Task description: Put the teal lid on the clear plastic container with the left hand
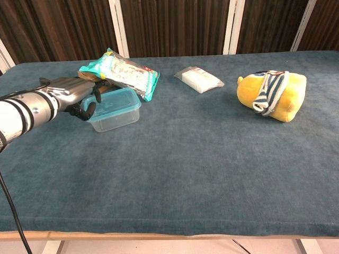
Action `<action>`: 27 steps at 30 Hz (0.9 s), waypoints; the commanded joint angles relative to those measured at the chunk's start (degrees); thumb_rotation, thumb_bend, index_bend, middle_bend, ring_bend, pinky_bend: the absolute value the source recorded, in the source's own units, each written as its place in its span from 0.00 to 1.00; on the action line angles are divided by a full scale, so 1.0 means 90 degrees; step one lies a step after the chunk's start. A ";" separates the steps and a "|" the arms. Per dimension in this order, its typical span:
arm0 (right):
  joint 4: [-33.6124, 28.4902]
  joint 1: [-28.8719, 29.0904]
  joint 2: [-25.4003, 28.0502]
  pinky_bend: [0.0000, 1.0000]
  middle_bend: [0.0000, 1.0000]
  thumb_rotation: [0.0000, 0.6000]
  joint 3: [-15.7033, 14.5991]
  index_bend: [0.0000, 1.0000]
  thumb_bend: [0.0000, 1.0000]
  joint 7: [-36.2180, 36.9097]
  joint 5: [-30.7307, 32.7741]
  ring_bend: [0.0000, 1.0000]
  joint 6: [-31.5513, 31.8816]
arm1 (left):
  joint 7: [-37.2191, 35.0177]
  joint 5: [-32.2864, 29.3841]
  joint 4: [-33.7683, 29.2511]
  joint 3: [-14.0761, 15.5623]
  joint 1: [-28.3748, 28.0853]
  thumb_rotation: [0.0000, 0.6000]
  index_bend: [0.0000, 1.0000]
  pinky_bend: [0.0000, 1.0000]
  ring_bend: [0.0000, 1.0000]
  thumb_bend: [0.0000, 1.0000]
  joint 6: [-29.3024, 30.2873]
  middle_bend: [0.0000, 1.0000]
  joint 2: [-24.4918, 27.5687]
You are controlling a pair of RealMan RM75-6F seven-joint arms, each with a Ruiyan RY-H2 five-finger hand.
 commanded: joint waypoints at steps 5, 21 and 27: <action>0.0021 -0.0014 0.0000 0.00 0.00 1.00 0.0004 0.00 0.25 0.0005 0.0029 0.00 0.0005 | -0.0942 0.1972 -0.0994 0.0026 0.0489 1.00 0.00 0.00 0.03 0.45 0.1513 0.08 0.0630; -0.0120 -0.0002 -0.0251 0.00 0.00 1.00 -0.0048 0.00 0.25 -0.0809 0.0031 0.00 -0.0058 | -0.3557 0.4190 -0.1692 0.2204 0.3433 1.00 0.00 0.00 0.00 0.37 0.3704 0.02 0.2447; -0.0166 0.0015 -0.0320 0.00 0.00 1.00 -0.0034 0.00 0.25 -0.1022 0.0070 0.00 -0.0079 | -0.3271 0.4312 -0.1366 0.2194 0.3613 1.00 0.00 0.00 0.00 0.36 0.3768 0.01 0.2375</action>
